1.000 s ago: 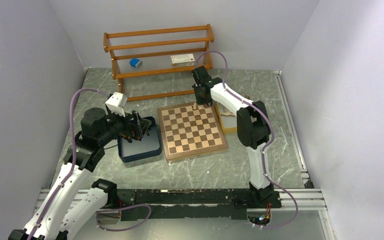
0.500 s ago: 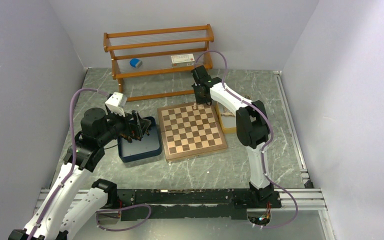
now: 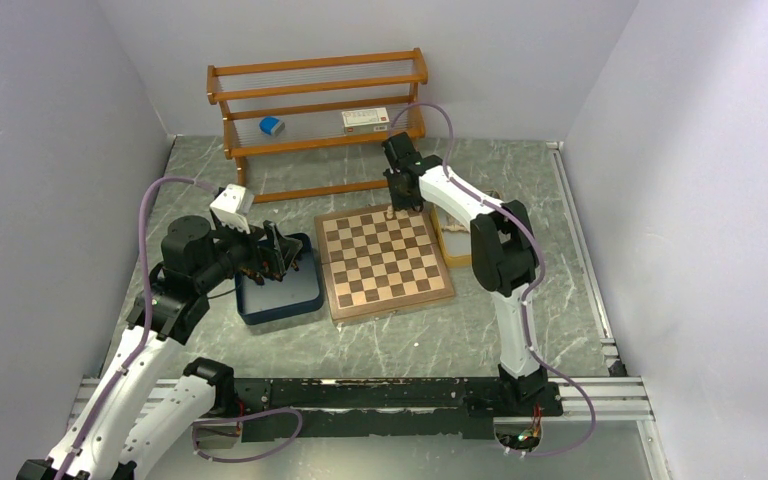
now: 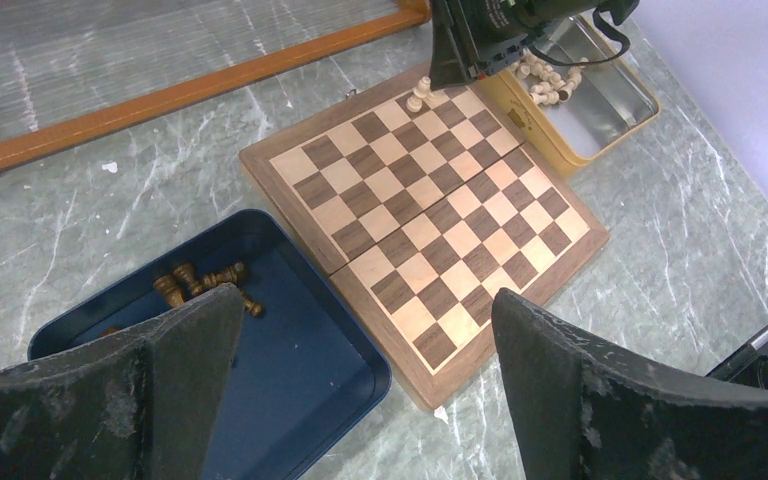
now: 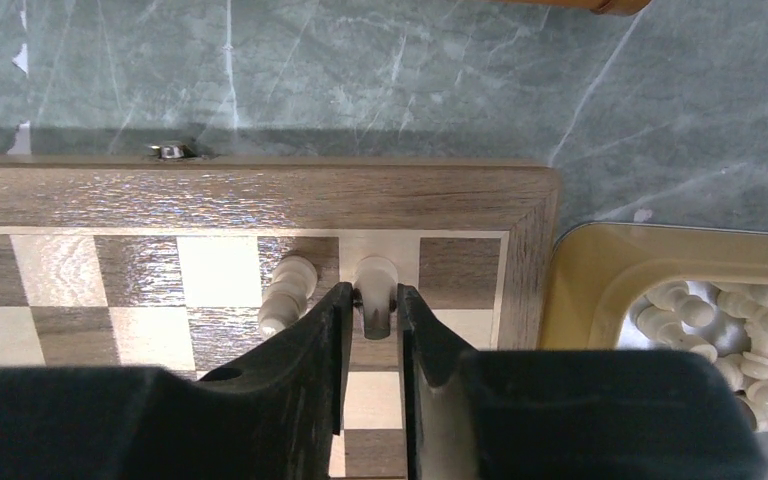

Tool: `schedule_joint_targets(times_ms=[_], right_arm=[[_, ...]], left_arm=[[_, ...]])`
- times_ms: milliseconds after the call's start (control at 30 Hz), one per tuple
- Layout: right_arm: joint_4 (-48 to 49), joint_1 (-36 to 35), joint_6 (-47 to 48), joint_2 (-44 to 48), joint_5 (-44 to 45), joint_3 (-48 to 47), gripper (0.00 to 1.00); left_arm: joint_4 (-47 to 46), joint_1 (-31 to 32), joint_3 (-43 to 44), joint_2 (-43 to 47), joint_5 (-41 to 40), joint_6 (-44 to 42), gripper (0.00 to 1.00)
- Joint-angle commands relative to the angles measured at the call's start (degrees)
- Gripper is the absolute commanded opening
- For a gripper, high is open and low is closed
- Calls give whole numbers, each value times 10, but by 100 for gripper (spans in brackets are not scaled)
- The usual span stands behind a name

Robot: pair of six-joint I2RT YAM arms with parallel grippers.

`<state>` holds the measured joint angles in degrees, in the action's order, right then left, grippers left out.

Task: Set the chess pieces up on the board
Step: Place the chess piece on the chessboard, then pick up the chess piece from the storage box.

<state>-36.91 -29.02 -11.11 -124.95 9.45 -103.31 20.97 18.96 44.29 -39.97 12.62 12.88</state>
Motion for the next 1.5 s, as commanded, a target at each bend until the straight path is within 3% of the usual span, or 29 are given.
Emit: schedule_joint_targets(times_ms=[0,700,1067,1467], right_arm=[[-9,-3,1,-16,-5,-8,28],[-38,-3,-2,35,19,-39,35],[53,29,5,182,78,99,35],[101,106,3,183,52,178,35]], left_arm=[[-3,5,-4,9,-12,2,99],[-4,5,-3,4,-6,2,99],[-3,5,-4,5,-13,1,99],[-8,5,-8,12,-8,2,99]])
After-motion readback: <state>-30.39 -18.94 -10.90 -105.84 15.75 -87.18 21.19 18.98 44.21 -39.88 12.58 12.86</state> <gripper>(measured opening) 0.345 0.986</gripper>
